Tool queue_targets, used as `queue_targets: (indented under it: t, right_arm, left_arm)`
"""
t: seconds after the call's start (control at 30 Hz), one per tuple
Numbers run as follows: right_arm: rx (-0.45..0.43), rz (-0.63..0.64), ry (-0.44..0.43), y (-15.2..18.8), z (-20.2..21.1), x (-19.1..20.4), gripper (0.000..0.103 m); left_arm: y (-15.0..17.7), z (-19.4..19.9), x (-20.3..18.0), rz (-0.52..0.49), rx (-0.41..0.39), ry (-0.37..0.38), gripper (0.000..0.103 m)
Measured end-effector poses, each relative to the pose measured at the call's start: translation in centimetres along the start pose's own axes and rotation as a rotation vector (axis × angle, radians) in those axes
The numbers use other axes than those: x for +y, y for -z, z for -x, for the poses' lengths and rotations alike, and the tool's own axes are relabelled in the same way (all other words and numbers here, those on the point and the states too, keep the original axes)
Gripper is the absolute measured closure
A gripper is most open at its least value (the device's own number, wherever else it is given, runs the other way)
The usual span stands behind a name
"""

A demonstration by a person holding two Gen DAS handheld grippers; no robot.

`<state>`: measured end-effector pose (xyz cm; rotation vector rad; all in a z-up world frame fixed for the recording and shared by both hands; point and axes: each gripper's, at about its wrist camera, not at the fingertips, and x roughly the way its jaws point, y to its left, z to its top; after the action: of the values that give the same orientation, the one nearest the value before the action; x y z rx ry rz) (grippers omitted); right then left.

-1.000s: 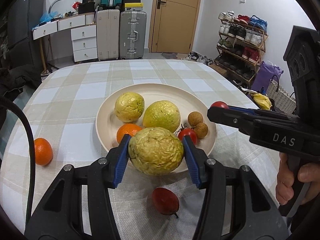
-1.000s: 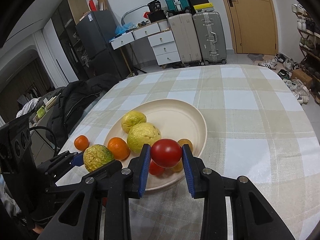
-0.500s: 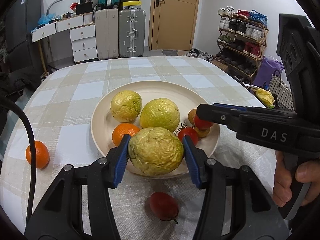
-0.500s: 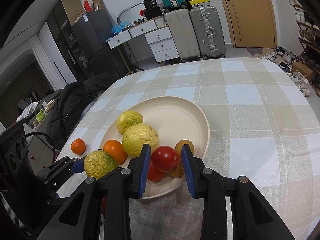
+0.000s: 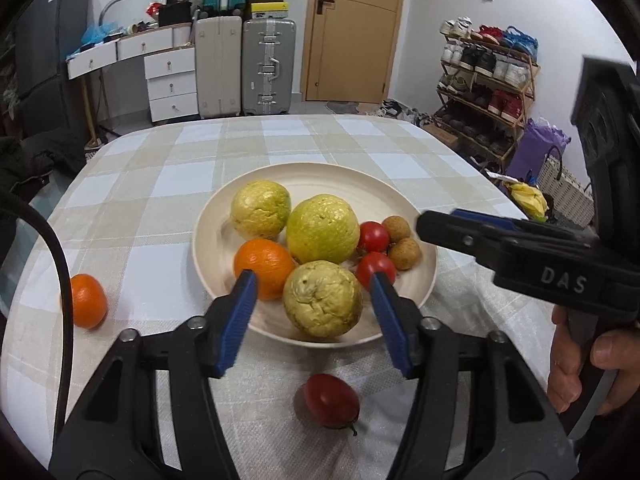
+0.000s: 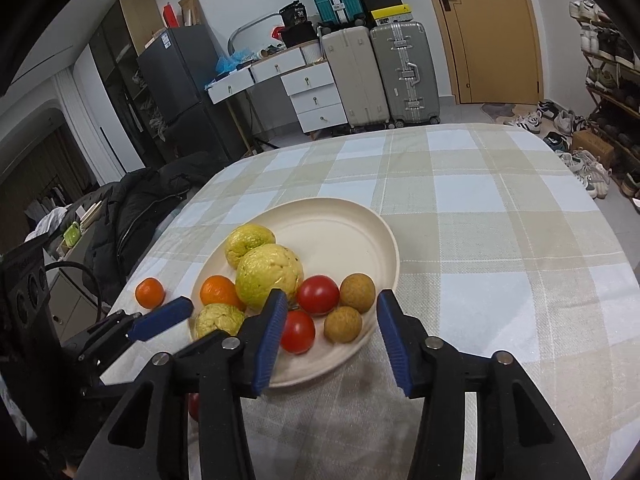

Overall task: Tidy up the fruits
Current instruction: 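Open the left tool onto the plate while the right tool releases the tomato there, then move the left tool toward the orange while the right tool closes on an elongated red tomato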

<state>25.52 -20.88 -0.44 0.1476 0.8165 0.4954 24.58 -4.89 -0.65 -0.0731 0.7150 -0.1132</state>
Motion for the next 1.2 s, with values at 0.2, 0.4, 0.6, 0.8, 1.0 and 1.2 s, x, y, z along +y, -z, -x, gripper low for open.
queue_targets:
  t: [0.2,0.4,0.6,0.8,1.0,1.2]
  right_arm:
    - [-0.056,0.001,0.049,0.9,2.5,-0.3,0.019]
    - [-0.084,-0.019,0.021,1.7,4.4,-0.6,0.001]
    - [-0.067,0.009,0.012,3.1,5.9,0.1,0.0]
    - [-0.048,0.063,0.007,4.5,6.2,1.3,0.0]
    - [-0.048,0.083,0.023,5.4,6.5,1.4,0.0]
    - [-0.036,0.079,0.02,5.7,6.2,1.4,0.0]
  left_arm:
    - [0.5,3.1,1.6,0.034,-0.053,-0.012,0.019]
    - [1.6,5.9,2.5,0.043,-0.081,-0.054,0.001]
    - [2.8,7.7,2.5,0.03,-0.085,-0.061,0.001]
    - [4.2,9.0,2.4,0.019,-0.084,-0.062,0.001]
    - [5.4,9.3,2.3,-0.013,-0.067,-0.087,0.001]
    - [5.7,8.7,2.9,0.005,-0.058,-0.097,0.001]
